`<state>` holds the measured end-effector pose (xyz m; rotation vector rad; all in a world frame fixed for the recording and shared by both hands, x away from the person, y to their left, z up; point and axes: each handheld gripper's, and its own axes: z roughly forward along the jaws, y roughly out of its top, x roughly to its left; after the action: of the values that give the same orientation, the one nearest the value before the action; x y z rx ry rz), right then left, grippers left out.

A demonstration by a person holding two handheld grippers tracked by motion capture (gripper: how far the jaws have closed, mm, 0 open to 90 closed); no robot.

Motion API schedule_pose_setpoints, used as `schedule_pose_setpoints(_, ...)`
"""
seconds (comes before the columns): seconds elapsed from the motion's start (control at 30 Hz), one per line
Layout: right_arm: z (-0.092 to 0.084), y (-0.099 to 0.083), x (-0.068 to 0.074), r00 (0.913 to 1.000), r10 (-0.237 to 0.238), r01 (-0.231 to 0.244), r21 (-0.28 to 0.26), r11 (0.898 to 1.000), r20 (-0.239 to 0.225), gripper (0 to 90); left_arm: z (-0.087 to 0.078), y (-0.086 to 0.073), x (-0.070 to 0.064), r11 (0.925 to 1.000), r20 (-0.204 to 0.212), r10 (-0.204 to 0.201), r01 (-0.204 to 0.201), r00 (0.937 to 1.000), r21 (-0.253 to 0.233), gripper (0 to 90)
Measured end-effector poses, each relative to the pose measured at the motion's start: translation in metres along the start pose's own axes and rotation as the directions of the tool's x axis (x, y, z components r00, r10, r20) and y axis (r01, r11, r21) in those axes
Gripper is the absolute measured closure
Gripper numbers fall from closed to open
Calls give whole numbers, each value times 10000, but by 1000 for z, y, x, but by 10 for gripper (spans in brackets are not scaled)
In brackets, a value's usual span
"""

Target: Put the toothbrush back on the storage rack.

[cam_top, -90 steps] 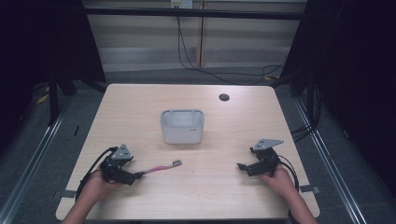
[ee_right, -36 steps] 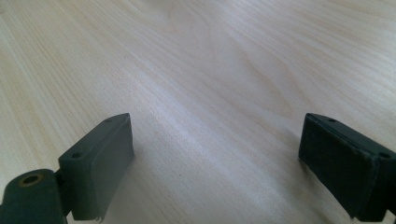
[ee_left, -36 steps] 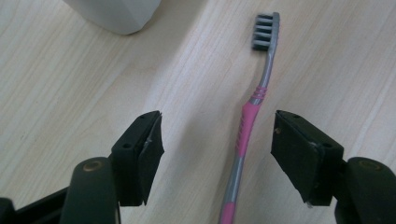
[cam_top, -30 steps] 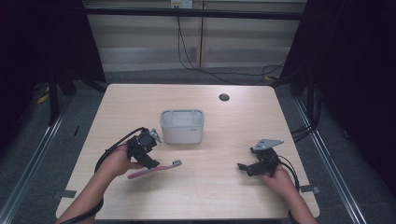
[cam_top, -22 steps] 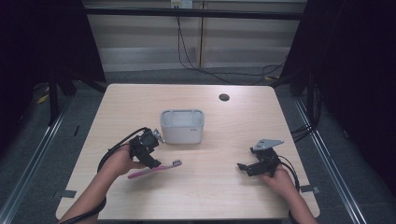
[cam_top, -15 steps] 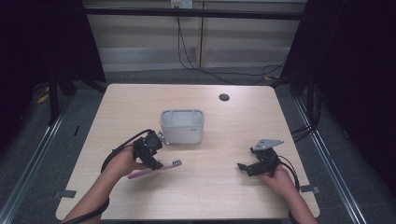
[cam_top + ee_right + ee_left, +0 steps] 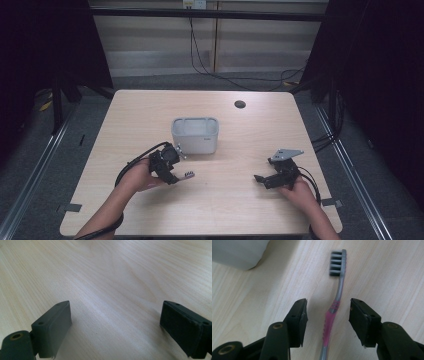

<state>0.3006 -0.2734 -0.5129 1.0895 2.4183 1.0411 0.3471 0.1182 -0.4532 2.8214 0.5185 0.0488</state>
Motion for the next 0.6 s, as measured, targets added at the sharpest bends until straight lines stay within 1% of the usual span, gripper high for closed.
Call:
schedule_pose_setpoints(0.03,0,0,0,10000,-3,3,-4,10000,2,96,2,2,-2,10000,86,-86,86,9999,-28,495)
schedule_pose_setpoints(0.07,0,0,0,10000,-3,3,-5,10000,2,96,3,2,-3,10000,76,-51,51,10000,-73,504)
schedule_pose_setpoints(0.13,0,0,0,10000,-3,3,-4,10000,2,96,4,4,-3,9999,29,161,-161,9999,10,528)
schedule_pose_setpoints(0.23,0,0,0,10000,-1,1,-5,10000,4,96,6,6,-5,9999,63,92,-92,9999,-42,561)
schedule_pose_setpoints(0.27,0,0,0,10000,11,-11,5,10000,0,96,9,7,-7,9999,159,87,-85,9998,-74,576)
schedule_pose_setpoints(0.3,0,0,0,10000,11,-11,5,10000,0,96,9,7,-7,9999,159,87,-85,9998,-74,593)
schedule_pose_setpoints(0.37,0,0,0,10000,-2,2,-5,10000,6,96,11,7,-8,9997,282,214,-217,9994,115,611)
schedule_pose_setpoints(0.43,0,0,0,10000,-3,3,-3,10000,6,96,13,7,-8,9998,337,174,-177,9993,77,630)
schedule_pose_setpoints(0.5,0,0,0,10000,-1,1,-6,10000,7,96,15,6,-8,9997,277,194,-197,9994,125,665)
schedule_pose_setpoints(0.57,0,0,0,10000,3,-3,-4,10000,6,96,17,6,-9,9995,312,265,-270,9992,171,674)
schedule_pose_setpoints(0.6,0,0,0,10000,-1,1,-6,10000,5,96,17,7,-9,9996,367,256,-261,9990,131,704)
